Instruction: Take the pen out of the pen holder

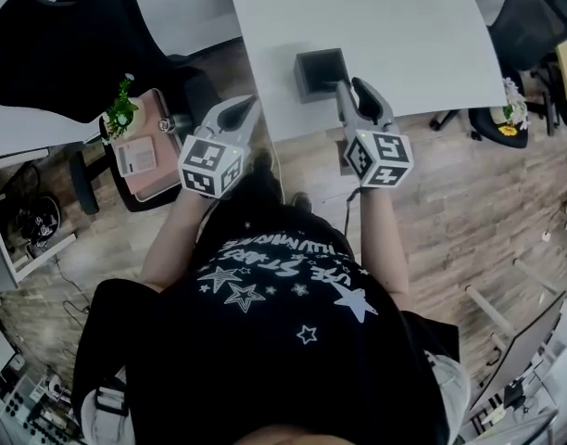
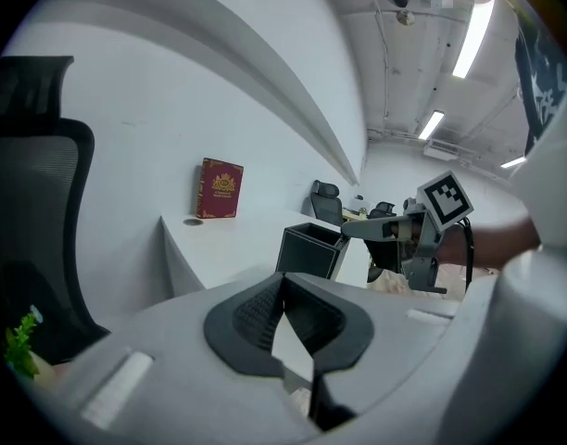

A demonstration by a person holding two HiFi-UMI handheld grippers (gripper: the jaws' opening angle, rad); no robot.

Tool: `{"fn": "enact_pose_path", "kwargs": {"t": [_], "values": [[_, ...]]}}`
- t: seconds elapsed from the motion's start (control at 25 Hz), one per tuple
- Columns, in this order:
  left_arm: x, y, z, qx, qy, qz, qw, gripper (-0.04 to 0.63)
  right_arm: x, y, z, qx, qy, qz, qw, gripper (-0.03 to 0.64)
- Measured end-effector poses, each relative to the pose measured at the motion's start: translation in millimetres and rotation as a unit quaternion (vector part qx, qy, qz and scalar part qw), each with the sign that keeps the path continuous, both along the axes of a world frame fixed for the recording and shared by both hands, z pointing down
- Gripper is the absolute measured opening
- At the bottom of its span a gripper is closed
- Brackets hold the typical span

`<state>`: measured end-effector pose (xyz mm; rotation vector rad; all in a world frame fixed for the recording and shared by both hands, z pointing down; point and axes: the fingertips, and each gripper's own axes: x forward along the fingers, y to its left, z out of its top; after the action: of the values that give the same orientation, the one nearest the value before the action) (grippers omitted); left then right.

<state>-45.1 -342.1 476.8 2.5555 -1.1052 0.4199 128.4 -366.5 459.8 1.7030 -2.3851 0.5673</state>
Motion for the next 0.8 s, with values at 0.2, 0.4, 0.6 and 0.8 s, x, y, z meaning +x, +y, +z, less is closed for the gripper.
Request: {"fn": "enact_pose_path", "kwargs": {"t": [0.2,0.4,0.6,0.8], "values": [[2.9,-7.7,11.1,-0.014,-0.005,0.012,0.9998,0.011,0.3,-2.5,-2.5,0.011,0.034,0.002,0.999,0.072],[4.5,-6.6,12.5,-0.014,-0.007,0.010,0.9998,0.011,-3.1,0.9,-5.4,0.027,0.066,-0.004,0.997,0.055],[3.2,0.5,8.4,-0.011,-0.009,-0.005,0.9999,0.011,-5.2,2.1,-10.3,0.037,0.067,-0.019,0.997,0.037],[-4.5,10.0,1.3,-0.002,-0.012,-0.021,0.9997,0.011,-3.6,0.9,-24.6,0.053,0.055,-0.019,0.997,0.035]]}}
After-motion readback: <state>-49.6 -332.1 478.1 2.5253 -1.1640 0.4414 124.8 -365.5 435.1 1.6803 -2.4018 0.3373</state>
